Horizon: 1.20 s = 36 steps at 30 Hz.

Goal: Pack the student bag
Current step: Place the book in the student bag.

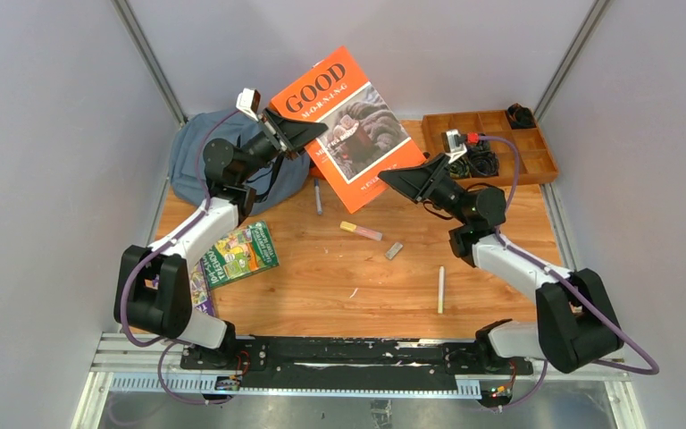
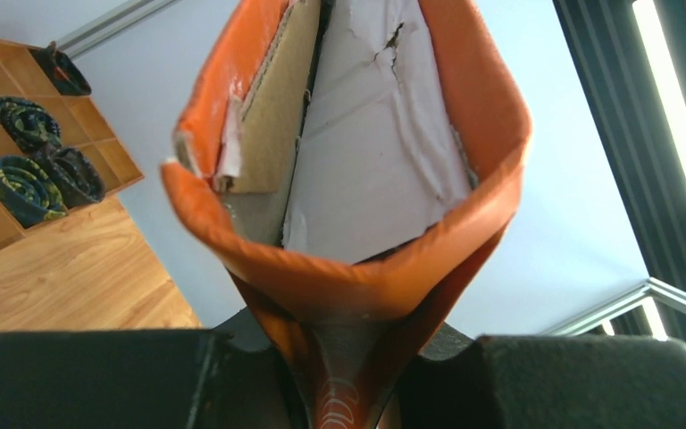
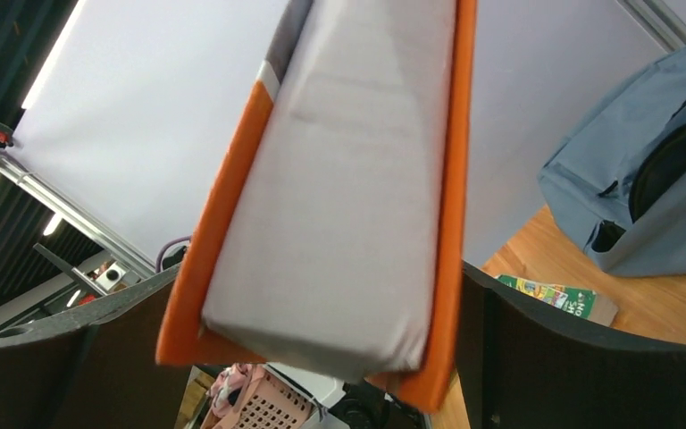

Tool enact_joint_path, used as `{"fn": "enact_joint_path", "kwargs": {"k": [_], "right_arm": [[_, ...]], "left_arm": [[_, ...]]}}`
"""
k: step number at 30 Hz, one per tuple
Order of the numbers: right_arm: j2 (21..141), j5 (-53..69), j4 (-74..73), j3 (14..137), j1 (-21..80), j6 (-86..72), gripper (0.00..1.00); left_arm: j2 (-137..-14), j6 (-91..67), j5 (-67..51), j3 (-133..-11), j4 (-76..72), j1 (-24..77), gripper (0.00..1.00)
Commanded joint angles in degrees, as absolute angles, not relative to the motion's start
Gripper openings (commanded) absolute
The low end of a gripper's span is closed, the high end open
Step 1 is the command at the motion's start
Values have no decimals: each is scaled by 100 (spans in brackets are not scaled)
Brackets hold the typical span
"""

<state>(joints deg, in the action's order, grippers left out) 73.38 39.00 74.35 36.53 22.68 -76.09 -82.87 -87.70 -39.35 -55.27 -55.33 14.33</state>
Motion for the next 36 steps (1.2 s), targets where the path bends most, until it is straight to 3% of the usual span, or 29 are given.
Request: {"fn": "enact_joint_path", "kwargs": {"k": [1,3,5,11,14,16,19,22,24,26,30,36], "right_arm": [[7493,3764,7997,4049,2482,-7690,99],[7586,3699,7984,4138,2572,-7694,95],[7668,3599,7989,4161,2656,-7703,84],[7842,3255,8103,3917,2707,-7877,32],[7843,3132,8014,3766,2693,-7916,9],[7738,3157,7815,3643,2575,-7918,1],[7330,3355,7126,3304,2127,-7916,0],[6444,3655,5643,2942,1383,-7554,0],[5621,3740,3797,2946,929,-6765,0],[4785,3220,1509,3305,660,-5591,0],[4102,2129,-1226,4283,573,-3883,0],[4102,2005,-1910,4739,558,-3480,0]], "left_arm": [[-8239,-8804,-3946,-5436,-5906,1415,0],[-8241,-8790,-3889,-5371,-5898,1415,0],[-8229,-8749,-3856,-5332,-5846,1415,1],[-8109,-8312,-3832,-5317,-5332,1415,15],[-8062,-8079,-3862,-5339,-5135,1415,36],[-8013,-7834,-3946,-5383,-4892,1411,51],[-7796,-6692,-4033,-5726,-3188,1352,69],[-7624,-4441,-3210,-6598,-23,1322,80],[-7744,-3087,-1882,-7392,1881,1402,84],[-8007,-2367,-821,-7945,2826,1447,87],[-8559,-1778,628,-8260,3346,1529,88],[-9255,-1369,847,-8657,2943,1558,85]]}}
